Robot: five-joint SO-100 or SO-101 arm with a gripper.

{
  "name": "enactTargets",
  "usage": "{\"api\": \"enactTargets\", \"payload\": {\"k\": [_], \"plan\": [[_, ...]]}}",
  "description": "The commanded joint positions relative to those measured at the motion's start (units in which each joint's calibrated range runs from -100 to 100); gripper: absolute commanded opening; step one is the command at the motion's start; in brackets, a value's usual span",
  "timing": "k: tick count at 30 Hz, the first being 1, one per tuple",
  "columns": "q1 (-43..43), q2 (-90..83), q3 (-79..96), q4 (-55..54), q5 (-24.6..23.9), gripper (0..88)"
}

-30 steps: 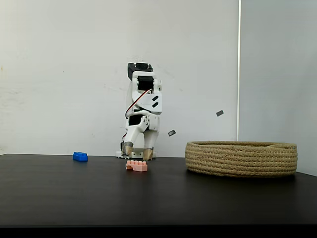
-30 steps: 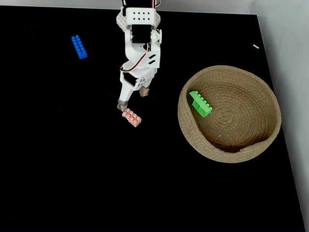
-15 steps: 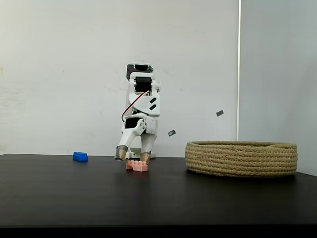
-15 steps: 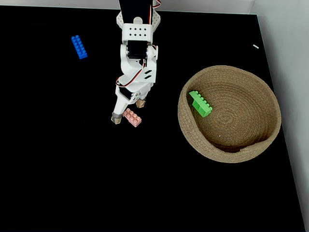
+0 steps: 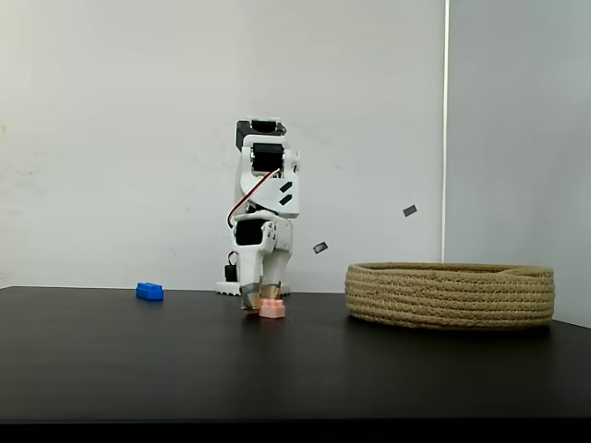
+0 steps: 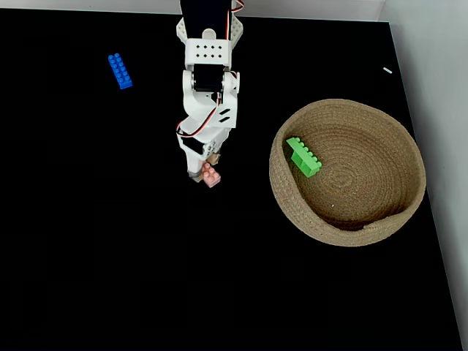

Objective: Place the lego blocks in the tray

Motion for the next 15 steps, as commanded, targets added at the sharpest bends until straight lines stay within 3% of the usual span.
{"api": "enactTargets", "payload": {"k": [1, 6, 15], "plan": [[0.4, -1.8, -2.3, -0.6, 0.7, 0.1], [-0.9, -9.7, -4.9, 6.2, -1.3, 0.0], [-14.4, -25.1, -17.6, 23.6, -4.8, 0.0]]}}
